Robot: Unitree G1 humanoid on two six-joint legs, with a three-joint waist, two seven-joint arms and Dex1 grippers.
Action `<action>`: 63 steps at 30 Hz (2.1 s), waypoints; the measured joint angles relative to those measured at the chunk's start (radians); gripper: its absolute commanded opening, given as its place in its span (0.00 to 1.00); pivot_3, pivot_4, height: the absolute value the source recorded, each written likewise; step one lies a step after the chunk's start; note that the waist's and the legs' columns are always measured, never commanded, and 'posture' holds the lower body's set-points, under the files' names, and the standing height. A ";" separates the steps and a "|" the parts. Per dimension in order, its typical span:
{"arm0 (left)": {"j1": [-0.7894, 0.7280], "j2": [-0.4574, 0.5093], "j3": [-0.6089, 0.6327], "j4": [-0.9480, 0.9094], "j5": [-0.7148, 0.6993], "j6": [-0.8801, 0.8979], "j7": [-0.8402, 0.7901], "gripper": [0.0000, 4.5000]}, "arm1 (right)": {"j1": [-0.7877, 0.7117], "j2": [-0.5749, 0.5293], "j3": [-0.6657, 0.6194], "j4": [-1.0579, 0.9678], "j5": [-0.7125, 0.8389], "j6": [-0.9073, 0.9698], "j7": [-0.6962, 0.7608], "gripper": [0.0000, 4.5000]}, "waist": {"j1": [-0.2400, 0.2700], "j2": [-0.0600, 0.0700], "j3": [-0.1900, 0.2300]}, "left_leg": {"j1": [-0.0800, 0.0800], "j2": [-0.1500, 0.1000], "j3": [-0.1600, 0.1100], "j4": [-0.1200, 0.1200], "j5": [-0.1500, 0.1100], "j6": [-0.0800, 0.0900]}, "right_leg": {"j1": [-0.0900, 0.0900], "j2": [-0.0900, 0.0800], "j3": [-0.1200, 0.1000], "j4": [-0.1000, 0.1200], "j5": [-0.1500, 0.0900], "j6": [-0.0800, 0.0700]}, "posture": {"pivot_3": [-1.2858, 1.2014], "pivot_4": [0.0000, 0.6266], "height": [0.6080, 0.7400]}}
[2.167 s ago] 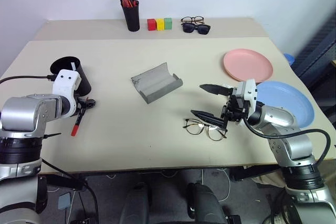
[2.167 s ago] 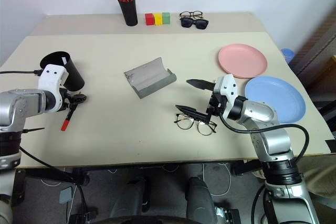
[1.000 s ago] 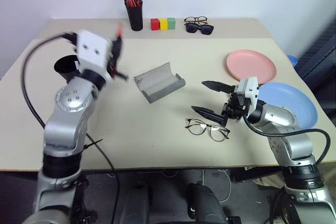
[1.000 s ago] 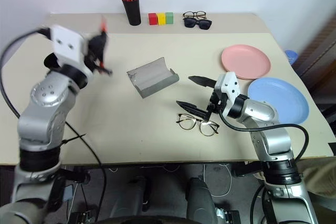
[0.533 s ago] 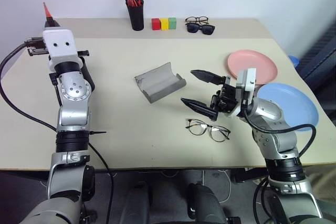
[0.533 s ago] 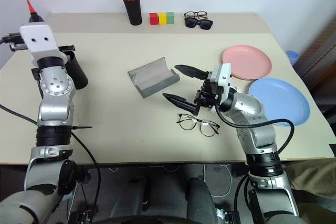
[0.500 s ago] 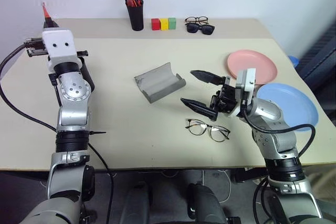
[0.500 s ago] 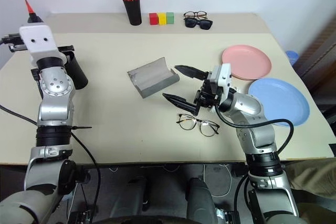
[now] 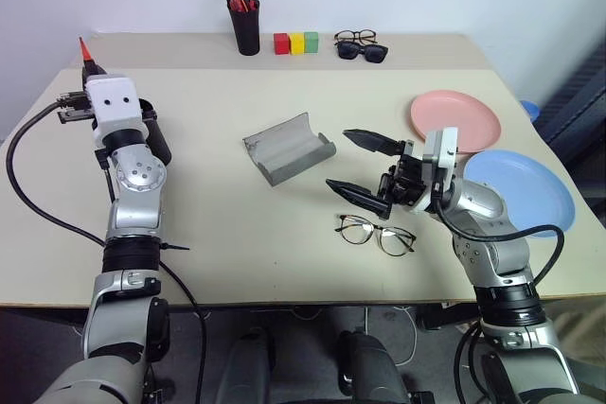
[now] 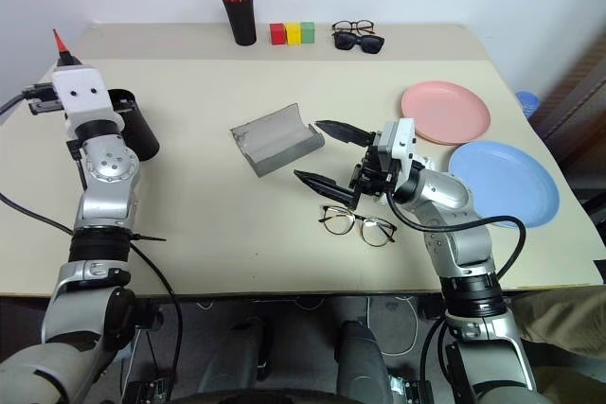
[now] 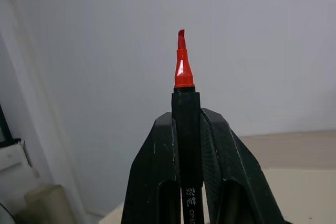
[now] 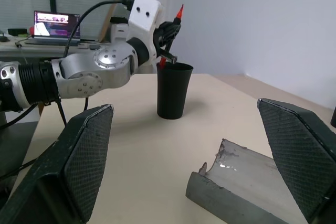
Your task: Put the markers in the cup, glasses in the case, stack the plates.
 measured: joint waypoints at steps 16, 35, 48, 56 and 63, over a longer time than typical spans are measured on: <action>0.034 -0.068 -0.110 -0.345 -0.209 0.325 -0.404 0.84 | 0.057 -0.031 -0.016 -0.016 -0.017 -0.003 -0.034 1.00 | 0.002 0.000 0.000 | 0.000 0.000 0.000 0.000 0.000 0.000 | 0.000 0.000 0.000 0.000 -0.001 -0.001 | 0.52 0.24 1.00; -0.242 -0.094 -0.573 -0.090 -0.292 0.997 -0.987 0.56 | 0.330 -0.096 -0.133 -0.276 -0.029 0.019 -0.228 1.00 | -0.020 0.000 0.001 | 0.000 0.000 -0.001 -0.001 0.000 0.000 | -0.001 0.000 0.000 -0.001 -0.006 0.000 | 0.52 0.24 1.00; -0.193 0.011 -0.622 -0.221 -0.262 0.988 -1.208 0.01 | 0.369 -0.106 -0.140 -0.318 -0.028 0.030 -0.288 1.00 | -0.025 0.001 0.001 | -0.002 0.000 -0.001 -0.003 0.000 0.000 | -0.002 -0.001 0.000 -0.003 -0.004 -0.004 | 0.52 0.24 1.00; -0.004 0.322 -0.674 -0.598 -0.324 0.975 -1.498 0.01 | 0.360 -0.107 -0.134 -0.316 -0.029 0.032 -0.290 1.00 | -0.022 0.001 0.001 | -0.002 0.000 -0.001 -0.002 0.000 0.000 | -0.003 -0.001 0.000 -0.003 -0.005 -0.005 | 0.52 0.24 1.00; 0.039 0.402 -0.678 -0.678 -0.342 0.926 -1.612 0.01 | 0.362 -0.108 -0.135 -0.315 -0.029 0.035 -0.285 1.00 | -0.017 0.001 0.001 | -0.003 0.000 -0.001 -0.002 -0.001 0.000 | -0.002 -0.002 0.000 -0.005 -0.006 -0.003 | 0.52 0.24 1.00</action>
